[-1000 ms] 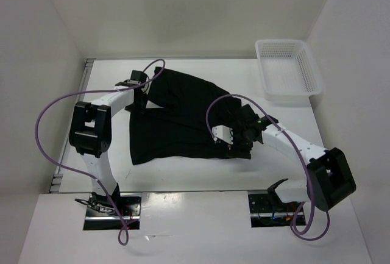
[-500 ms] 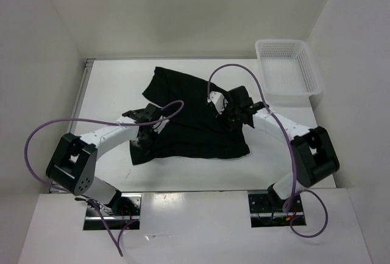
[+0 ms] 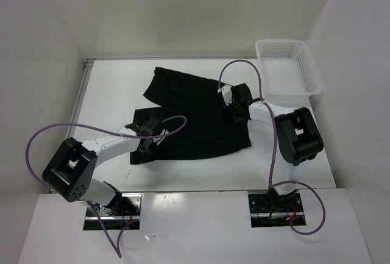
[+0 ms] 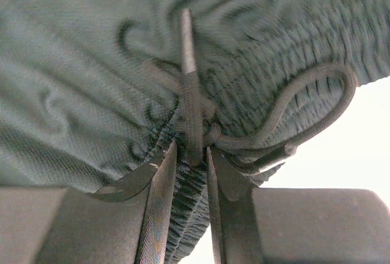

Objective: Fold and stack the shorts
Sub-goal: Flatten the shorts out, then fold the shorts

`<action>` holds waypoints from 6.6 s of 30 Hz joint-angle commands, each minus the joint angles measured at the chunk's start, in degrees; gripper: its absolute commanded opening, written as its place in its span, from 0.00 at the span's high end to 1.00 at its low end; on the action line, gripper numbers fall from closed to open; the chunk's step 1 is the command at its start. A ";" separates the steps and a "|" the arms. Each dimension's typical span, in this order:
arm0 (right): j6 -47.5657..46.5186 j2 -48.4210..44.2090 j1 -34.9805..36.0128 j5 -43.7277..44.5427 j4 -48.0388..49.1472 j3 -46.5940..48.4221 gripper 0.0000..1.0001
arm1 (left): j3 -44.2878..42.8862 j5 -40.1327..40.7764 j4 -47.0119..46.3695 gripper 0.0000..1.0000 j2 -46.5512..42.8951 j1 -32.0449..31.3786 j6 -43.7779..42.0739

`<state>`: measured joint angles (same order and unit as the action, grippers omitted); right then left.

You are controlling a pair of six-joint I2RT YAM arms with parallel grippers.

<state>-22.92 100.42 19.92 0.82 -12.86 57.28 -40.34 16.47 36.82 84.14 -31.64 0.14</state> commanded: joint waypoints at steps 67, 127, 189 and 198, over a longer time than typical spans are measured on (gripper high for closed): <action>-9.18 -18.85 7.85 -17.51 -17.75 11.80 0.79 | -38.99 -10.92 2.29 0.40 15.27 16.96 -0.14; 12.81 29.92 -8.23 4.10 -4.80 43.27 0.35 | -88.28 -18.14 -2.63 0.43 50.91 26.63 -0.14; -13.55 -13.04 -0.41 2.35 -3.48 13.40 1.00 | -36.51 -11.56 -21.36 1.00 1.05 15.38 -0.14; -26.36 -26.13 0.91 -4.59 -7.34 -1.36 1.00 | -20.59 -12.15 -10.82 1.00 -15.83 15.91 -0.14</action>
<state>-41.71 79.42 20.49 -0.95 -18.55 60.42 -64.79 5.26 22.70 72.20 -15.55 0.21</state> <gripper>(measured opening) 0.089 0.008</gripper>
